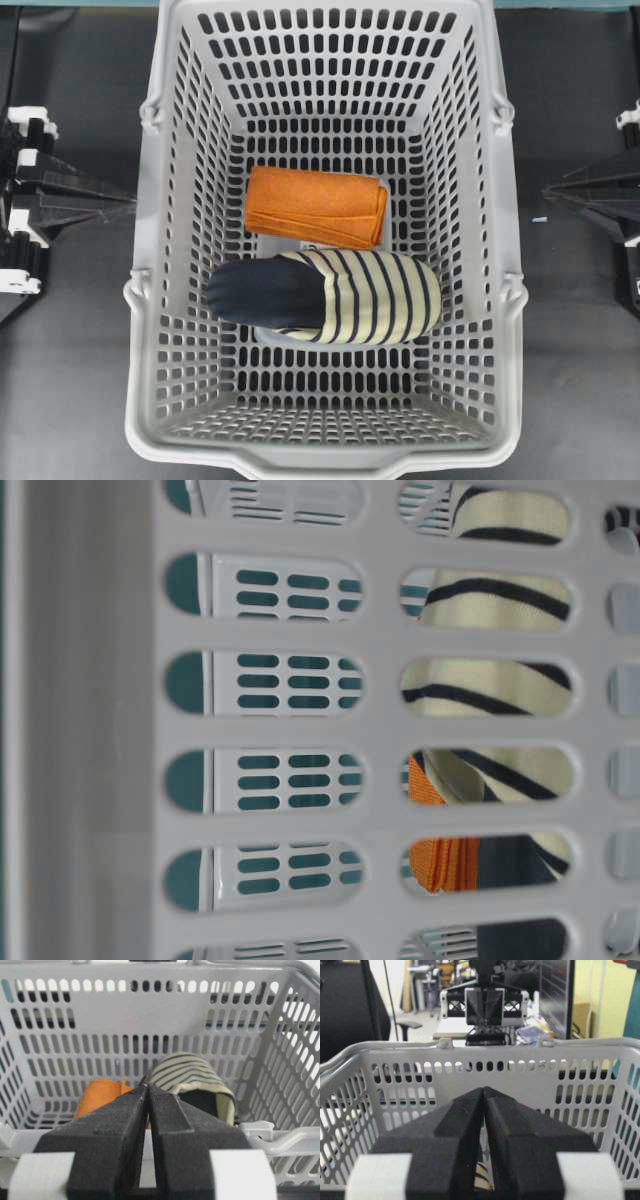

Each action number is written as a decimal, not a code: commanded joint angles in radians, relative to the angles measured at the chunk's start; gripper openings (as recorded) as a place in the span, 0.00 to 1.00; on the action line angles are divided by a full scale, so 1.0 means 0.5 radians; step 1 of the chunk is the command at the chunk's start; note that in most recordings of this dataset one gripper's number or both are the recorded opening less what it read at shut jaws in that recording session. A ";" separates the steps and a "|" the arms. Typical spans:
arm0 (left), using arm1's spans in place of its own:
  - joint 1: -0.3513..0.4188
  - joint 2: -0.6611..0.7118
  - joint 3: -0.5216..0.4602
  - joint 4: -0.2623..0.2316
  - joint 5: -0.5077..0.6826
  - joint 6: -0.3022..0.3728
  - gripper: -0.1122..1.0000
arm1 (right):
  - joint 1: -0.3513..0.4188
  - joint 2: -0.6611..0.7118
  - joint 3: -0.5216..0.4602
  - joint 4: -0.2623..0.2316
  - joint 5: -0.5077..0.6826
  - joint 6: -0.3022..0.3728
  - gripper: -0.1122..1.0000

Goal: Pick up the slipper from the shopping basket with the left arm.
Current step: 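Move the left gripper over the striped slipper in the basket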

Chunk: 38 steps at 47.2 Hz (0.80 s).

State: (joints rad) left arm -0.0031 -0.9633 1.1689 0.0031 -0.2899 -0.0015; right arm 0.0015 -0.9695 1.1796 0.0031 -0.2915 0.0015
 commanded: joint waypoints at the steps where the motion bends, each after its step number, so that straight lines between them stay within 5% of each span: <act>1: -0.031 -0.025 -0.175 0.083 0.123 -0.052 0.15 | -0.015 0.021 -0.012 0.000 -0.009 -0.003 0.10; 16: -0.120 0.261 -0.822 0.083 0.982 -0.141 0.10 | -0.012 -0.028 -0.012 0.003 0.117 0.003 0.10; 38: -0.230 1.359 -1.850 0.083 1.911 -0.147 0.10 | -0.015 -0.135 -0.015 0.003 0.334 0.003 0.10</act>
State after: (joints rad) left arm -0.1104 -0.3666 0.3528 0.0399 0.5906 -0.0736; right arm -0.0031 -1.0354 1.1842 0.0031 -0.1289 0.0015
